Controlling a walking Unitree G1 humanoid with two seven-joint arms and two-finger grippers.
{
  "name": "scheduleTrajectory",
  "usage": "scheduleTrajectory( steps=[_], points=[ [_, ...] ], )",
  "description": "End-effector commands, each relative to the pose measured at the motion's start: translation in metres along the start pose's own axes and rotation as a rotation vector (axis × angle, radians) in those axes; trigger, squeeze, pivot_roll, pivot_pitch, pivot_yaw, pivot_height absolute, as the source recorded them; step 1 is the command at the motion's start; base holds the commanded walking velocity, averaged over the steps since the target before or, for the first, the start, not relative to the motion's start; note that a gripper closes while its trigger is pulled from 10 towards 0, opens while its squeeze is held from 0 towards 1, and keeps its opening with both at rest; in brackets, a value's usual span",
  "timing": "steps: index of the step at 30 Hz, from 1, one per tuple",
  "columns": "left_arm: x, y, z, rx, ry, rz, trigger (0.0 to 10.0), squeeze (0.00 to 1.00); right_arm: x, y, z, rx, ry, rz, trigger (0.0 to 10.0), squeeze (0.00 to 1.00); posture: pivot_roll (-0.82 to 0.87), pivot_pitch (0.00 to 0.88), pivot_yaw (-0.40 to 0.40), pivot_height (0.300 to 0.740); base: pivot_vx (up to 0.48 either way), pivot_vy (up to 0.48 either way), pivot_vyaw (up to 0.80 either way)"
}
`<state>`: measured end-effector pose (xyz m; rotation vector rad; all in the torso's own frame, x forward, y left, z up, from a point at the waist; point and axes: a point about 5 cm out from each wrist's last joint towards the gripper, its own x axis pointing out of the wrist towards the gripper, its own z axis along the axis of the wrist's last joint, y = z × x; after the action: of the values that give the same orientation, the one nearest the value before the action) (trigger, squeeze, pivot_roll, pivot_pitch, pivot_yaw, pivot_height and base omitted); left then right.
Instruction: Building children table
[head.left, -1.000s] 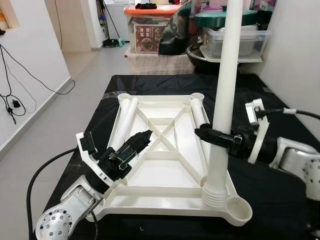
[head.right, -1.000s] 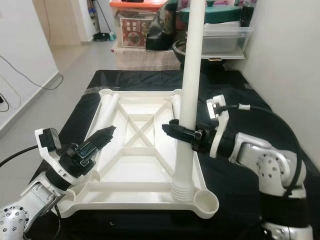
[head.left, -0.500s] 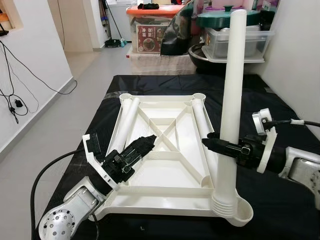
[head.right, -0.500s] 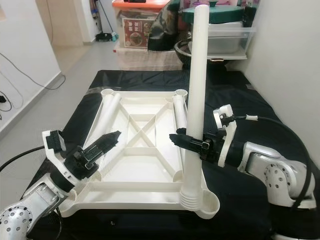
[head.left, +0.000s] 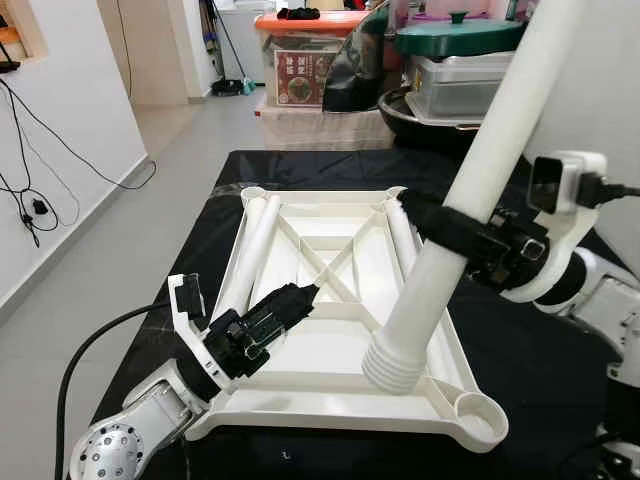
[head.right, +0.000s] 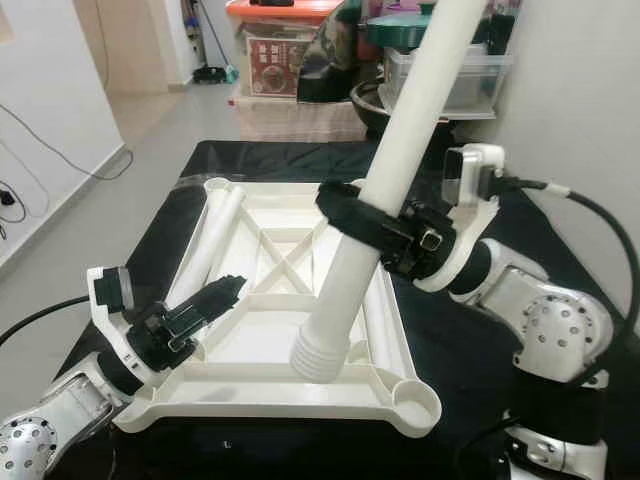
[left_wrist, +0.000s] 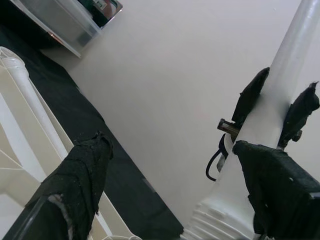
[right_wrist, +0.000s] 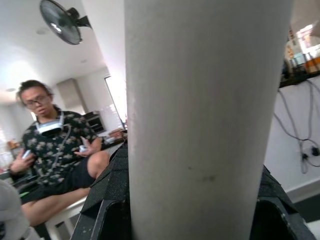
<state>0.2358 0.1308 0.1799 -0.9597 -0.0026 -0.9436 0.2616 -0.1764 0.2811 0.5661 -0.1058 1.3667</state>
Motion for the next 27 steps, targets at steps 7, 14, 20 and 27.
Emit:
scheduleTrajectory(
  steps=[7,14,20,27],
  points=[
    [-0.003,0.0,-0.003,0.004,0.019,0.009,10.0,0.0,0.004,0.012,-0.004,0.029,0.008,0.086,0.0,0.0,-0.11,0.0,-0.009,0.74,0.0,0.0,0.0],
    [-0.002,-0.01,-0.009,0.003,0.11,-0.074,10.0,0.0,0.004,0.012,-0.008,0.04,0.022,0.083,0.0,0.0,-0.11,0.0,-0.005,0.74,0.0,0.0,0.0],
    [-0.002,-0.017,-0.015,0.035,0.209,-0.136,10.0,0.0,0.007,0.01,-0.012,0.045,0.033,0.077,0.0,0.0,-0.11,0.0,-0.009,0.74,0.0,0.0,0.0],
    [-0.001,-0.021,-0.02,0.06,0.274,-0.178,10.0,0.0,0.015,0.005,-0.023,0.039,0.086,0.047,0.0,0.0,-0.11,0.0,-0.01,0.74,0.0,0.0,0.0]
  ],
)
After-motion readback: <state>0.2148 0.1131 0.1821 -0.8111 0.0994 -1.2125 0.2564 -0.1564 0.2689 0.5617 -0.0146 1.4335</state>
